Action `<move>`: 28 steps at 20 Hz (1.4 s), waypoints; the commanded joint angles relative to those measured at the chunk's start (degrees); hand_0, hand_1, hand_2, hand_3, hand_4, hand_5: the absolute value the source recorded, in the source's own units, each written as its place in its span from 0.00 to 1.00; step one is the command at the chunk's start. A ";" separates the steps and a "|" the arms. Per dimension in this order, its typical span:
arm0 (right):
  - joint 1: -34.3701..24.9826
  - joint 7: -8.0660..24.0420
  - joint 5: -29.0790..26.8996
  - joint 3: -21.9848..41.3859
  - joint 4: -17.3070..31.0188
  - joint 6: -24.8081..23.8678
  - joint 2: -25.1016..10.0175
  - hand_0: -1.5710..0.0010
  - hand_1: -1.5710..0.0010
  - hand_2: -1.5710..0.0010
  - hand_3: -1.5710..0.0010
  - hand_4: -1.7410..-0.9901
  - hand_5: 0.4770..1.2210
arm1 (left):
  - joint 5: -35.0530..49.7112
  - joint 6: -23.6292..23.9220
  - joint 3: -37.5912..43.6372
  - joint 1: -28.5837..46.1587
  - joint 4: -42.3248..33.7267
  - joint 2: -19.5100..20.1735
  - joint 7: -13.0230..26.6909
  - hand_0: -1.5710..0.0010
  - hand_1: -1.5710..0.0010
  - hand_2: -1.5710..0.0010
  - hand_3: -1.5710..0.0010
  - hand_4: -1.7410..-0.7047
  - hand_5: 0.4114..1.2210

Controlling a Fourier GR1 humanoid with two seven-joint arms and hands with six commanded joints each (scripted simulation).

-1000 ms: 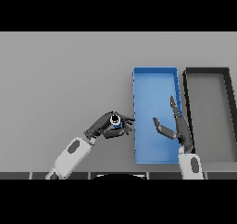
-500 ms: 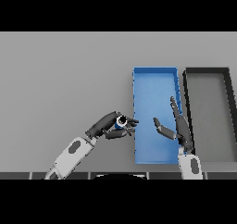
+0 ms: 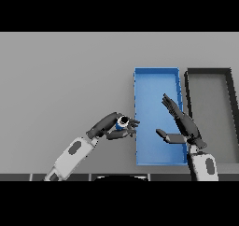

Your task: Pick up the blue pipe and place it into the blue bin.

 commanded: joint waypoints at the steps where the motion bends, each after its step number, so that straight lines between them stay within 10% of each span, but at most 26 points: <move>1: -1.32 3.01 -1.61 0.85 -1.90 1.46 -1.66 1.00 1.00 1.00 1.00 0.58 0.05 | -0.02 0.25 -0.13 0.03 -0.43 -0.19 0.24 0.00 0.00 0.00 0.05 0.00 1.00; 6: -10.28 14.23 -7.91 5.55 -5.54 5.26 -5.01 1.00 1.00 1.00 1.00 0.58 0.03 | -0.39 -0.39 -0.04 0.10 0.28 0.52 -0.68 0.00 0.00 0.00 0.05 0.00 1.00; 21: -29.74 20.71 -4.16 15.57 5.36 10.91 3.55 1.00 0.99 0.98 1.00 0.69 0.04 | -0.92 -2.52 -0.55 0.40 0.89 0.82 -2.32 0.00 0.00 0.00 0.02 0.00 1.00; 22: -31.15 20.89 -4.55 15.66 6.85 11.46 4.32 0.97 0.95 0.93 0.97 0.66 0.04 | 0.32 -3.06 0.09 -0.37 1.11 0.46 -1.33 0.00 0.00 0.00 0.06 0.00 1.00; 26: -34.53 21.66 -4.56 17.10 9.26 13.45 6.04 0.54 0.55 0.53 0.60 0.41 0.06 | -4.18 -4.12 -1.53 -2.01 -0.14 3.72 6.68 0.48 0.55 0.57 0.58 0.25 1.00; 28: -34.92 20.63 -6.50 18.14 10.23 13.74 7.38 0.35 0.36 0.34 0.45 0.28 0.17 | -5.42 -2.98 -0.47 -1.62 0.52 2.32 4.85 0.40 0.44 0.45 0.50 0.16 1.00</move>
